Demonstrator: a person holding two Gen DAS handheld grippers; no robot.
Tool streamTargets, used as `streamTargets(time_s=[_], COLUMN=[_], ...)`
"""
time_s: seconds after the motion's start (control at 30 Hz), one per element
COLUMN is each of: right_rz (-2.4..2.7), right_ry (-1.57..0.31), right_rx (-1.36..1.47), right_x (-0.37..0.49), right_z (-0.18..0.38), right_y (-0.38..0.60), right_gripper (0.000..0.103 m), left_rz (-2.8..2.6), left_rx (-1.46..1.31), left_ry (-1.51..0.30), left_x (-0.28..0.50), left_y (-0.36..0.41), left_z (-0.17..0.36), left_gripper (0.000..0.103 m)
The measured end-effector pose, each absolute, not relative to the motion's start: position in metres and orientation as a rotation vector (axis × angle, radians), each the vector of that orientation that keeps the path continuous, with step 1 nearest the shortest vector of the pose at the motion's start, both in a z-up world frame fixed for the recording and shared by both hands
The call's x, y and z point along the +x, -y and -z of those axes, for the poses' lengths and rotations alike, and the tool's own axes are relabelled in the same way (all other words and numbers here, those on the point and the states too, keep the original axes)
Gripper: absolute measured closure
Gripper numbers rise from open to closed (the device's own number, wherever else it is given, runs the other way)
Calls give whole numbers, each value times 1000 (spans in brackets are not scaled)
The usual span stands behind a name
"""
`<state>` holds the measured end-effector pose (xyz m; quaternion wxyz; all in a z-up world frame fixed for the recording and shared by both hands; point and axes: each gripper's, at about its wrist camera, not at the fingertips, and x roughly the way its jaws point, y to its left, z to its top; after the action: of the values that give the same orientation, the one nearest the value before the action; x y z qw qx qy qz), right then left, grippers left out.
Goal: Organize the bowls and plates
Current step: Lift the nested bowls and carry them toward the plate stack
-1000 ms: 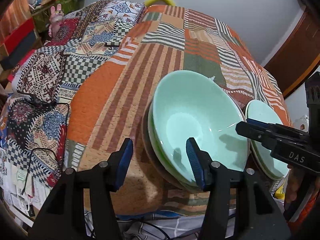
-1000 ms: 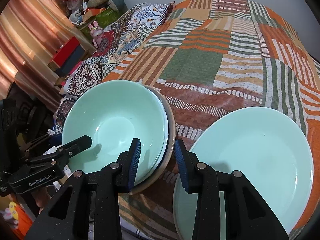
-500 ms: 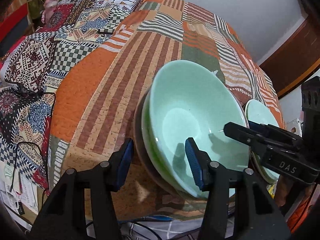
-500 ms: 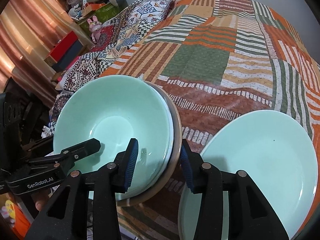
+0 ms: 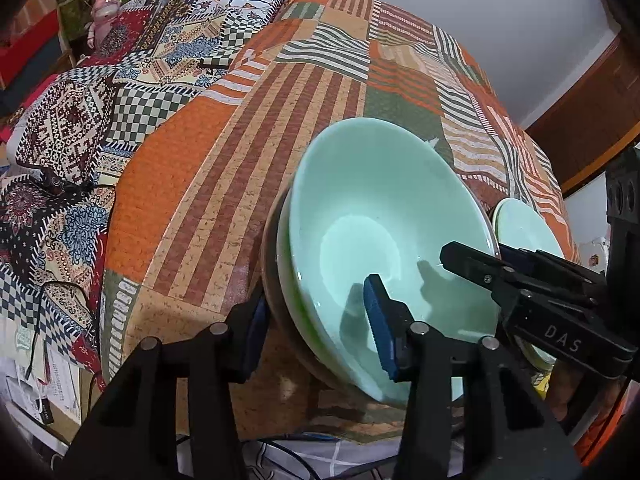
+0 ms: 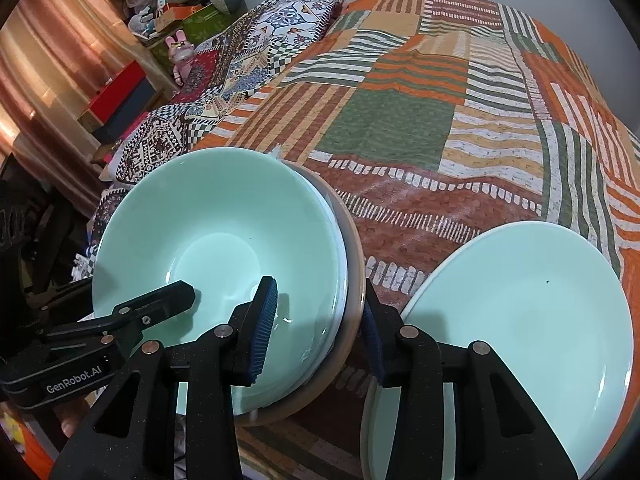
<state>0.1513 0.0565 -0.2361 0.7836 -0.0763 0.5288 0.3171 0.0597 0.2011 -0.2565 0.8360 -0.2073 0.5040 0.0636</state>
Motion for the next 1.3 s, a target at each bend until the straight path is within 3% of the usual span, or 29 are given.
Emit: streamTargets(time_s=[0.43,1.3], right_rz=[-680,-651], right_ry=[-1146,-951], right_rx=[-137,21], right_x=[145,137], right_z=[226,150], right_y=[-53,17], right_gripper=[71,71], left_rz=[-165,-60], left_rx=[-433,-315], left_ry=[-1028,-853], left_x=[53,51], left_y=[-200,-134], left_z=[238,148], left_gripper=[57,57])
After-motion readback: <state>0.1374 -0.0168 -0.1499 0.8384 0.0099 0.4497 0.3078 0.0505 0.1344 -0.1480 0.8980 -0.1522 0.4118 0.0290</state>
